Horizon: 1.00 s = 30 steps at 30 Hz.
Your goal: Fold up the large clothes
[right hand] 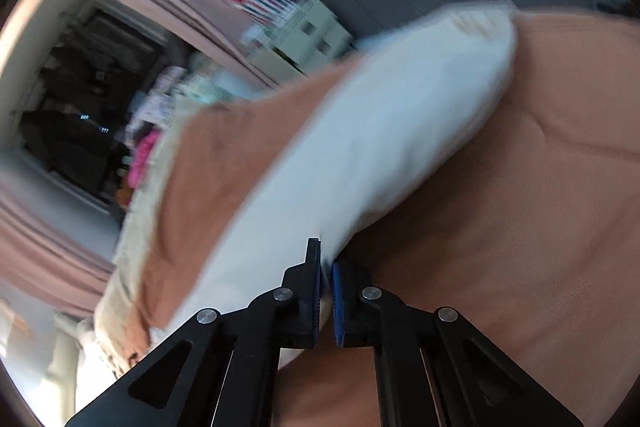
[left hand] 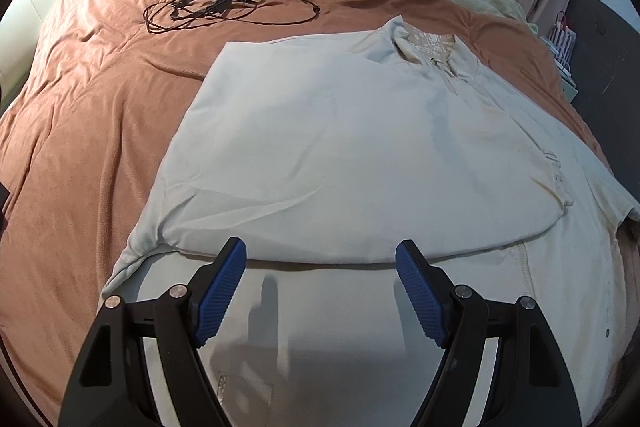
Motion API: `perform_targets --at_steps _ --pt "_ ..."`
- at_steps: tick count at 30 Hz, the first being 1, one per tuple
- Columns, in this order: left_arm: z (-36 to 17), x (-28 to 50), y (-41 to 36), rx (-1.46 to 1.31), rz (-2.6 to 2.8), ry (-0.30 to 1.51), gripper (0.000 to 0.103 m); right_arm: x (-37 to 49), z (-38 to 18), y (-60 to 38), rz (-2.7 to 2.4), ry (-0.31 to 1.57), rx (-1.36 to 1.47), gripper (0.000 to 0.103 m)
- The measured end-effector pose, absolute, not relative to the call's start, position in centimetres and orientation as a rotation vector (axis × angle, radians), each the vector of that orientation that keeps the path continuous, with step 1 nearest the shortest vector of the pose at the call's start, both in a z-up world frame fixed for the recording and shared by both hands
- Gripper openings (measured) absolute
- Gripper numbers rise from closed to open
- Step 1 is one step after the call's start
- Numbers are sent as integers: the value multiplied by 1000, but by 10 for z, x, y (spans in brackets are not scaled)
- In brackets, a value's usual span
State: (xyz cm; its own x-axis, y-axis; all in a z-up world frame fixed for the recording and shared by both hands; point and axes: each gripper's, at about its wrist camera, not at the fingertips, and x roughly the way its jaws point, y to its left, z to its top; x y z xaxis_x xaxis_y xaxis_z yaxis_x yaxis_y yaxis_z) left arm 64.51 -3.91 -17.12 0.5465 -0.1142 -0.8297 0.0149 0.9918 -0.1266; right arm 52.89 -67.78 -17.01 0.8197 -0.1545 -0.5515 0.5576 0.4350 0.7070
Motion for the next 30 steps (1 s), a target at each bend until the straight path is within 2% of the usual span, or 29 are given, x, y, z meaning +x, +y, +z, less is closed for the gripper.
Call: perform_targets --at_steps 8,14,23,30 --pt "-157 638 -45 -148 -117 957 78 541 -85 -614 -279 348 896 6" --pt "-148 637 -48 -198 -134 938 78 561 -53 -551 -119 366 824 6" --pt "-144 635 -52 -222 -147 931 78 604 -68 -452 68 538 701 6" --pt "-148 637 -54 -222 -148 946 78 641 -135 -390 145 881 627 8"
